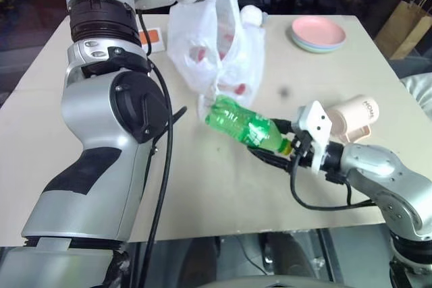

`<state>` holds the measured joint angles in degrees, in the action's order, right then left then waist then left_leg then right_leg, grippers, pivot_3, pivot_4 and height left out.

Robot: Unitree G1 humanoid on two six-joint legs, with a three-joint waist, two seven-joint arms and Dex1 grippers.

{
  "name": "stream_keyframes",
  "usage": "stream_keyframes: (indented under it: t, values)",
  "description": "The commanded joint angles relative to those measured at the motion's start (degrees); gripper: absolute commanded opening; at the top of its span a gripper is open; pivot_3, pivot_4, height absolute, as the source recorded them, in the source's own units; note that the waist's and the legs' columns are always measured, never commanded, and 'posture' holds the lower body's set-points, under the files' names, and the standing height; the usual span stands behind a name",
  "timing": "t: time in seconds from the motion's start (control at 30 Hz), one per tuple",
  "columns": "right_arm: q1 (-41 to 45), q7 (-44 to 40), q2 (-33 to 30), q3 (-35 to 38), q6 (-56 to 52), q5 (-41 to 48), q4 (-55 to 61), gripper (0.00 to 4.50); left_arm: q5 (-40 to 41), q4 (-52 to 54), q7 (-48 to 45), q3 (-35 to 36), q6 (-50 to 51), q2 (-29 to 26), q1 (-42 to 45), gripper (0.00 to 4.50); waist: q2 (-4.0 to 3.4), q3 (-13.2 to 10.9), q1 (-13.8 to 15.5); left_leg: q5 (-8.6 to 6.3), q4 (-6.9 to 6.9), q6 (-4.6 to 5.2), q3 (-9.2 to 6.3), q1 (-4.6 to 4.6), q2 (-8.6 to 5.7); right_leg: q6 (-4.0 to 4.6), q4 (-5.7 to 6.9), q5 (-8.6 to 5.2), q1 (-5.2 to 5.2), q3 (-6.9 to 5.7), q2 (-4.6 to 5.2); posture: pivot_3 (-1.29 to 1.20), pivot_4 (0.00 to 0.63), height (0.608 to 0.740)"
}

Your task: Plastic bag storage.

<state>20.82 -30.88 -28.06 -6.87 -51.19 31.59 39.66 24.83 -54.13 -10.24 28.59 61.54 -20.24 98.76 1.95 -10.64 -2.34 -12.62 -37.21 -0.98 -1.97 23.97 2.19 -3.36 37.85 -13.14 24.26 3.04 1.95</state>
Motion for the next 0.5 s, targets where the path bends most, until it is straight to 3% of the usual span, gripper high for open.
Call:
stream_keyframes:
  t: [0.03,0.23,0.37,0.5]
  values:
    - [4.91,1.46,3.04,-5.29,4.62,-4.95,-5.08,2.98,-0.25,0.61,1.45,-0.77,-2.36,0.03,-1.46,0.00,-0.02,-0.01,-0.25,0.00,0.00,0.00,0.01,-0.05,0.02,0.00,0.04,0.00,0.00,0.02,-0.03,0.00,0.150,0.740]
    - [10.52,8.88,12.32,-8.23,3.42,-10.89,-16.62,2.98,-0.64,8.29,0.63,-4.85,0.24,0.16,-7.17,0.00,-0.04,-0.04,-0.13,0.01,-0.02,-0.01,0.00,0.04,0.02,0.01,0.11,0.01,0.09,0.02,-0.03,0.00,0.150,0.740]
    - [11.19,13.03,15.08,-3.99,2.68,-12.05,-19.51,2.98,0.33,15.45,-1.27,-7.35,5.66,-1.39,-11.28,0.00,-0.05,-0.03,0.14,0.13,-0.16,-0.21,-0.05,0.74,0.01,0.03,0.14,0.04,0.68,-0.03,0.01,0.00,0.150,0.740]
    - [13.58,15.16,17.33,-1.26,1.97,-12.22,-23.09,2.98,3.98,25.74,-5.84,-10.34,16.32,-3.34,-16.22,0.00,-0.05,-0.03,0.08,0.17,-0.13,-0.28,-0.02,0.87,-0.03,0.03,0.12,0.04,0.82,-0.01,0.05,0.00,0.150,0.740]
